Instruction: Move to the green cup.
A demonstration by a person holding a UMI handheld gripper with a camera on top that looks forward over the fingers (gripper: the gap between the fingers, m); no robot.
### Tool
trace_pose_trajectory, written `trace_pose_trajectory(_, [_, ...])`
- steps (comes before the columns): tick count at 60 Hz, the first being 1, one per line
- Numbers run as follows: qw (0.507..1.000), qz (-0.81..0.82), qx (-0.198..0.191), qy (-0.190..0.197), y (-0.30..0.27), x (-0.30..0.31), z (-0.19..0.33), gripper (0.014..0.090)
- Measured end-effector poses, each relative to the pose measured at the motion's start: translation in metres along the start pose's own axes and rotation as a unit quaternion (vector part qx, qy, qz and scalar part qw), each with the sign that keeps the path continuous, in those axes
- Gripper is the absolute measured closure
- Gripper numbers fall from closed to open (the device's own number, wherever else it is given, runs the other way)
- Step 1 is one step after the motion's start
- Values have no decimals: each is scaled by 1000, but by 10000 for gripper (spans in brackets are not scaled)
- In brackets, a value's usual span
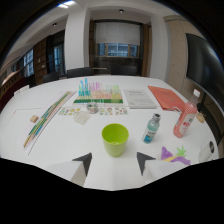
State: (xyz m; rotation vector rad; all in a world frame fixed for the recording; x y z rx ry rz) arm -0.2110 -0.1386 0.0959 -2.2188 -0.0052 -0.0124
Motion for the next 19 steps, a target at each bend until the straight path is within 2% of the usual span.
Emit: trace_pose_trajectory(19, [1000, 0, -18, 6, 5, 5, 21, 197])
